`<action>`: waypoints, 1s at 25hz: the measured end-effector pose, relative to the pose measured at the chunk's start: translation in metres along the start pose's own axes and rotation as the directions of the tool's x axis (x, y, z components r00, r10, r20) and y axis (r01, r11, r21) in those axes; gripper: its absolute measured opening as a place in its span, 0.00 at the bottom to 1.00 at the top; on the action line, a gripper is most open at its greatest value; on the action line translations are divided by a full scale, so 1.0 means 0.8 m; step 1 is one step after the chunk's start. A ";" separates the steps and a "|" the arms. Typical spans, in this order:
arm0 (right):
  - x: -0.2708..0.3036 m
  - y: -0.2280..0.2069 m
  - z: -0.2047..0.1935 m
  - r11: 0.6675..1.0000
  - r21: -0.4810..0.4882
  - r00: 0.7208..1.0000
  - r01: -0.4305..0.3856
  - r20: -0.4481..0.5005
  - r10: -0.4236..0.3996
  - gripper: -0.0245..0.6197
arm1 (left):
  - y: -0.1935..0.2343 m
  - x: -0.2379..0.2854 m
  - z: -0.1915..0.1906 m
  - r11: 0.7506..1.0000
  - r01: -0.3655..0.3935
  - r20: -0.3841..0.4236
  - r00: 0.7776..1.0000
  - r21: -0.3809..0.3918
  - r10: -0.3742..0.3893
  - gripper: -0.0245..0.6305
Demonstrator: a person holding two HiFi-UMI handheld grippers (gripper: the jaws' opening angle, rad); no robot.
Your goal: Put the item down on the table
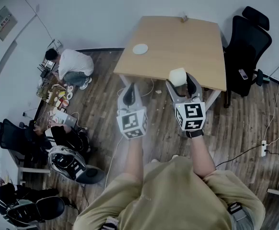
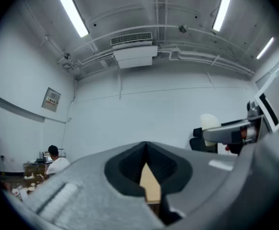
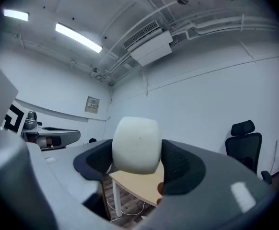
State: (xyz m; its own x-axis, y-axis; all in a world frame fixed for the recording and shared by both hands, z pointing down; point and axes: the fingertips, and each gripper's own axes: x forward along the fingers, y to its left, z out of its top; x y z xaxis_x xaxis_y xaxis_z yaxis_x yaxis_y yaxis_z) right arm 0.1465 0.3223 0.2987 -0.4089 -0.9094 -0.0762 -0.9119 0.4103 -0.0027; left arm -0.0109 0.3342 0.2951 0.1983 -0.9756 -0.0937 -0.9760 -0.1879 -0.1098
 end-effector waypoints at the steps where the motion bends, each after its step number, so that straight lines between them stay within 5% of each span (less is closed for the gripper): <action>1: -0.002 -0.004 0.001 1.000 0.000 1.000 0.004 -0.002 -0.004 0.53 | -0.002 -0.003 0.002 1.000 -0.005 0.001 1.000 0.001 0.005 0.04; 14: 0.015 -0.016 -0.023 0.995 0.056 0.997 -0.079 -0.003 0.080 0.53 | 0.008 -0.026 -0.023 0.992 -0.118 -0.041 0.992 -0.051 0.116 0.04; 25: 0.112 -0.024 -0.067 0.998 0.056 0.997 -0.008 -0.073 0.012 0.53 | 0.063 0.072 -0.072 0.992 -0.052 -0.053 0.998 -0.117 0.046 0.04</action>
State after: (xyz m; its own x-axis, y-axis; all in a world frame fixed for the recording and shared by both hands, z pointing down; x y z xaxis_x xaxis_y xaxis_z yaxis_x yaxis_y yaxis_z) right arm 0.1255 0.2289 0.3451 -0.4216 -0.9068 -0.0036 -0.9052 0.4211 -0.0574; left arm -0.0535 0.2622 0.3411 0.1481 -0.9879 -0.0459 -0.9888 -0.1487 0.0119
